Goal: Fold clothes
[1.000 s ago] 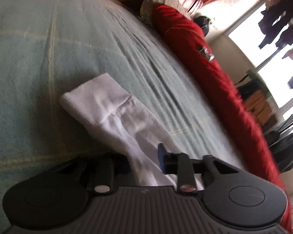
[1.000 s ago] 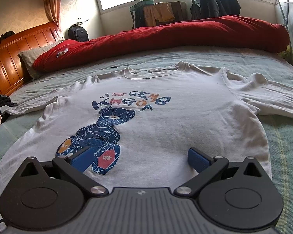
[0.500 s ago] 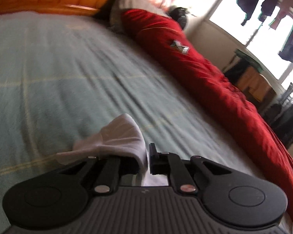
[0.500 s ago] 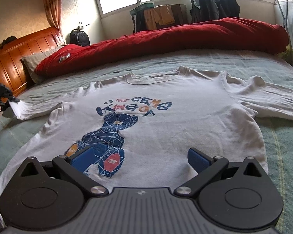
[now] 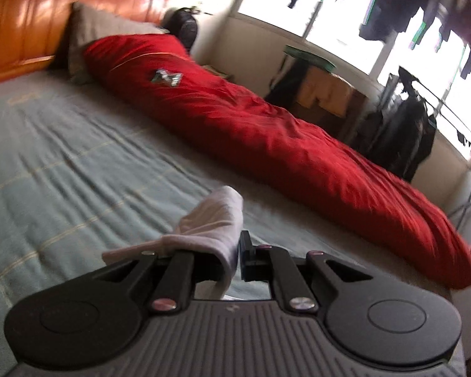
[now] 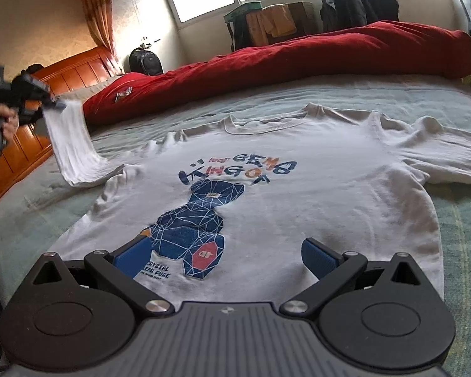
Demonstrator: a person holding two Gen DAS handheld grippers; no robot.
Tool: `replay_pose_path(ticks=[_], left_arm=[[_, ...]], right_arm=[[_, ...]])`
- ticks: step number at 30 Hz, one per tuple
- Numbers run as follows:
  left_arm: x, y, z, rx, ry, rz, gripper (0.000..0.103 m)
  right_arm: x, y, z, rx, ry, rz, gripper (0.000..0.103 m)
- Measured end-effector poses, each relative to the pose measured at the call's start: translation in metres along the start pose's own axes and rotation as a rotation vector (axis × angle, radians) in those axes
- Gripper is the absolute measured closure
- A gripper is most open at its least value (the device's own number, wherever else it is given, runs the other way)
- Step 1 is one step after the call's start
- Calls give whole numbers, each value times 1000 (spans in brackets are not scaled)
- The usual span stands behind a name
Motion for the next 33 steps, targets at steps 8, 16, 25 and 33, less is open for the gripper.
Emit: replay_pose_path(ticks=[8,16,25,33], left_arm=[[80,24,14,-2,-90,76,96],[155,45,31,-3,-176,155,96],[213,52,56,-27,-249,227,96],[255,58,79,-42,-326,277,96]], right_arm=[[7,1,0,-11,-36,21,0],[17,7,-1,-5,-103,23,0],[21,10,-2,3,-133,28,0],[24,14,-4,11,-158,35,0]])
Point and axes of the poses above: each gripper's, at about its wrist camera, not at the fingertips, and y roughly against the way its jaws point, x to its right, z to its underside, the point moved 2 cm from there along -y, roughly the way its jaws point, and after that the axes turned 15 degrees about -z, right-handed, at the moved point
